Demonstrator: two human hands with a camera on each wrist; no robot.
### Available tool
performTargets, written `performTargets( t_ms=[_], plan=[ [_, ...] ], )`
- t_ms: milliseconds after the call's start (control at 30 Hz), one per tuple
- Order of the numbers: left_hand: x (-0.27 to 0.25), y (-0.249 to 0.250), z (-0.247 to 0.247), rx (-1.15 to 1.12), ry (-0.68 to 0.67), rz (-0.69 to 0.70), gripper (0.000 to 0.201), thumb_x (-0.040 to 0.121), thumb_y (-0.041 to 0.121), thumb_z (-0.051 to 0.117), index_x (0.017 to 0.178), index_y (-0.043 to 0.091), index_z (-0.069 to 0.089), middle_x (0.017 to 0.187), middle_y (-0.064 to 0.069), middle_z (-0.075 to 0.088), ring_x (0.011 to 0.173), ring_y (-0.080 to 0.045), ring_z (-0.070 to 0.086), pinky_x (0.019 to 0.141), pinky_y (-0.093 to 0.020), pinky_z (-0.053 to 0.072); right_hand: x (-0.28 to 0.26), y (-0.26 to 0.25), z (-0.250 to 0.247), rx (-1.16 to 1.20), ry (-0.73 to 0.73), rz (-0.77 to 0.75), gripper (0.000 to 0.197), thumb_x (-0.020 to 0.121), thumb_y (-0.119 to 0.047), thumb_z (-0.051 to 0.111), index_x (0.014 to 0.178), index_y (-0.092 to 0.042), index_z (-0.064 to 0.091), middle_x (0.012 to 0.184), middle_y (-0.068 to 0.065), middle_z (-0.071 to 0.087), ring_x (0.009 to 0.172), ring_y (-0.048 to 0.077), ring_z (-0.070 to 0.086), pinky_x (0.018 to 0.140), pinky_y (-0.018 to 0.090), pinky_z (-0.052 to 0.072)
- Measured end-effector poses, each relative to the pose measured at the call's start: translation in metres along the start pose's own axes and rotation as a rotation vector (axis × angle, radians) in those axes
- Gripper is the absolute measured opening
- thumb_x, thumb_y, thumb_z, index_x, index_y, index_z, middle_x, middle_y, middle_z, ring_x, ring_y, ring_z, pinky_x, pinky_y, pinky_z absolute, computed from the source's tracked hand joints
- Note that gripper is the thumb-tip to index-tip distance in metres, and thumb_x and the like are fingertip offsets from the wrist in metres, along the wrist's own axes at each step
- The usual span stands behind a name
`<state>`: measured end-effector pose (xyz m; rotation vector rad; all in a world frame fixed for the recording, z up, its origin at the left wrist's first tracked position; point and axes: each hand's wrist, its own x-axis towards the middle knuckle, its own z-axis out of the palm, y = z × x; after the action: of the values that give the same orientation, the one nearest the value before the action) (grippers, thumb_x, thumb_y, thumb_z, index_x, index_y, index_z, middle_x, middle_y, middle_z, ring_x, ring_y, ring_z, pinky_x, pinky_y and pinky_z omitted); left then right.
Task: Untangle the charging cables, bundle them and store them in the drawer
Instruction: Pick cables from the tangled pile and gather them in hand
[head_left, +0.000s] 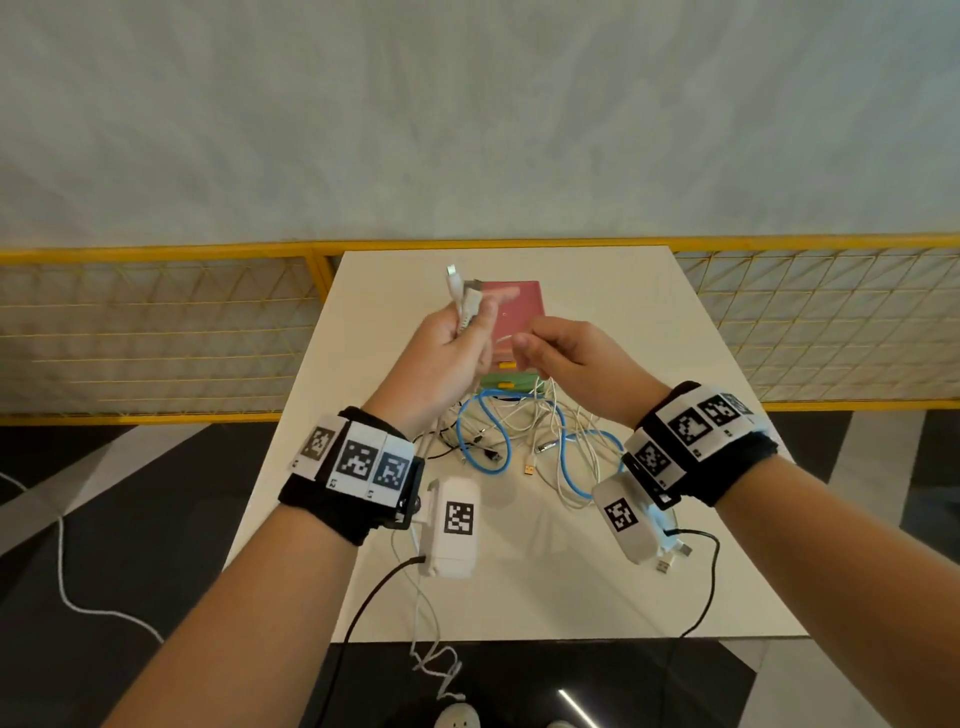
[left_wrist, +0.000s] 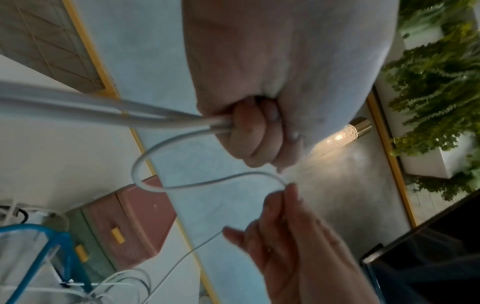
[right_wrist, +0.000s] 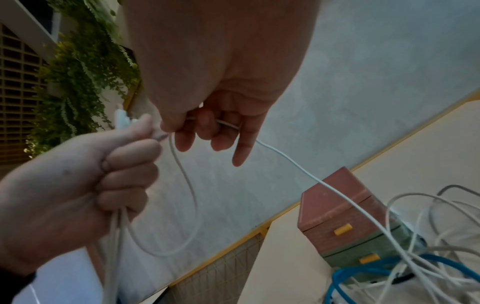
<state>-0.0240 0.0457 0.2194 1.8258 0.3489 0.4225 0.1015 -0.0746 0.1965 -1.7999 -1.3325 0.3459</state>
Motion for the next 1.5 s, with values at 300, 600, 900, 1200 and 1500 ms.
performTargets(
  t_ms=[300,600,900,1200,1500],
  plan=[
    [0.006,-0.001,0.002,0.306,0.033,-0.107,0.079,0.101,0.054,0.027,0.039,0.016,0.057,0.040,0.002,0.049,0.041,-0.009,0.048,0.055,-0.027,0.035,0.007,0.002,-0.008,0.162,0.009,-0.012,0.026,0.097,-0.017,0.048,0.088,0.006,0.053,0.076,-0.002,0.060,0.071,0.007,0.056,0.073,0.023,0.049],
    [0.011,0.005,0.002,0.260,0.234,0.080,0.054,0.101,0.046,0.038,0.055,0.019,0.036,0.040,0.011,0.035,0.039,-0.004,0.033,0.046,-0.021,0.027,0.012,0.014,-0.005,0.129,-0.006,0.010,0.029,0.100,-0.022,0.042,0.082,-0.002,0.053,0.071,0.010,0.058,0.070,0.015,0.058,0.071,0.027,0.048],
    [0.027,0.001,-0.051,0.520,0.548,0.087,0.038,0.103,0.035,0.041,0.098,0.013,0.071,0.098,-0.006,0.061,0.074,-0.015,0.060,0.063,-0.024,0.039,-0.002,0.065,-0.004,-0.105,-0.059,0.257,0.029,0.100,-0.025,0.040,0.077,-0.017,0.056,0.068,-0.005,0.055,0.067,0.013,0.055,0.070,0.030,0.045],
    [0.015,0.002,-0.032,0.783,0.623,0.255,0.026,0.097,0.018,0.052,0.119,0.015,0.065,0.128,-0.005,0.052,0.087,-0.023,0.059,0.063,-0.030,0.037,0.016,0.040,-0.018,-0.683,0.148,0.306,0.032,0.095,-0.032,0.044,0.084,-0.014,0.070,0.073,0.001,0.066,0.068,0.022,0.060,0.054,0.025,0.033],
    [0.026,-0.007,0.015,0.519,0.076,0.095,0.030,0.104,0.027,0.040,0.097,0.006,0.061,0.077,-0.002,0.059,0.068,-0.016,0.054,0.057,-0.010,0.037,0.023,0.001,-0.012,-0.363,0.153,-0.074,0.020,0.093,-0.020,0.054,0.082,-0.012,0.069,0.066,-0.001,0.058,0.059,0.017,0.050,0.058,0.029,0.039]
  ],
)
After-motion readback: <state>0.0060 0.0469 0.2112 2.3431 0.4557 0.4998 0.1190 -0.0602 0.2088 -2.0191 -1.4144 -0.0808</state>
